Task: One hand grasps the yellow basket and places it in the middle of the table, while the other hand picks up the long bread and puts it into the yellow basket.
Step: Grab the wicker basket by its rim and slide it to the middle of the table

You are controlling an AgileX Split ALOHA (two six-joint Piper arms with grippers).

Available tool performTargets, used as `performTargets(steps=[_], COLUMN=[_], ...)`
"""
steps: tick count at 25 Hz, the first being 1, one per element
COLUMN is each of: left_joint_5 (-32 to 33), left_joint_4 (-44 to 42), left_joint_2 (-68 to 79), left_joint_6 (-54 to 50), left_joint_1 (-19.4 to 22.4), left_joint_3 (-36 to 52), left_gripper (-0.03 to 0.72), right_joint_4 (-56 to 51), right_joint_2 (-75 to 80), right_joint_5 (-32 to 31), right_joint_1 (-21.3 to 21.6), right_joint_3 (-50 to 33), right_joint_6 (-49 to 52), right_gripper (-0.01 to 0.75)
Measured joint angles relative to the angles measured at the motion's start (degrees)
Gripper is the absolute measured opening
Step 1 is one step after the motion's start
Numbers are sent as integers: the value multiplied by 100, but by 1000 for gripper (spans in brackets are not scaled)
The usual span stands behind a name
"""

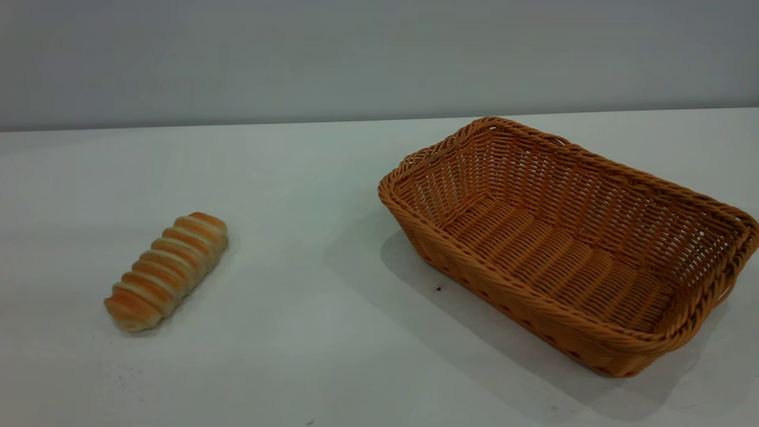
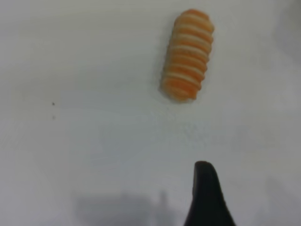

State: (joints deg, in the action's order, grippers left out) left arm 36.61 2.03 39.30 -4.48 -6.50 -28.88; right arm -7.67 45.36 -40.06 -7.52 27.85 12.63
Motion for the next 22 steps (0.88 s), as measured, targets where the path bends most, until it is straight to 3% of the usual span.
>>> performTargets(steps=[7, 22], left_joint_5=[-451, -468], left_joint_4=[97, 387], left_joint_2=[1099, 1187], left_joint_6=[-11, 78], left_joint_1=[0, 0], left_joint_3=[0, 0], left_gripper=[555, 555], right_joint_4=[-430, -1026], right_joint_2=[2149, 4541], right_joint_5=[924, 1577], right_joint_1=[0, 0], right_joint_3=[511, 1116], right_joint_6=[13, -29], right_gripper=[533, 533])
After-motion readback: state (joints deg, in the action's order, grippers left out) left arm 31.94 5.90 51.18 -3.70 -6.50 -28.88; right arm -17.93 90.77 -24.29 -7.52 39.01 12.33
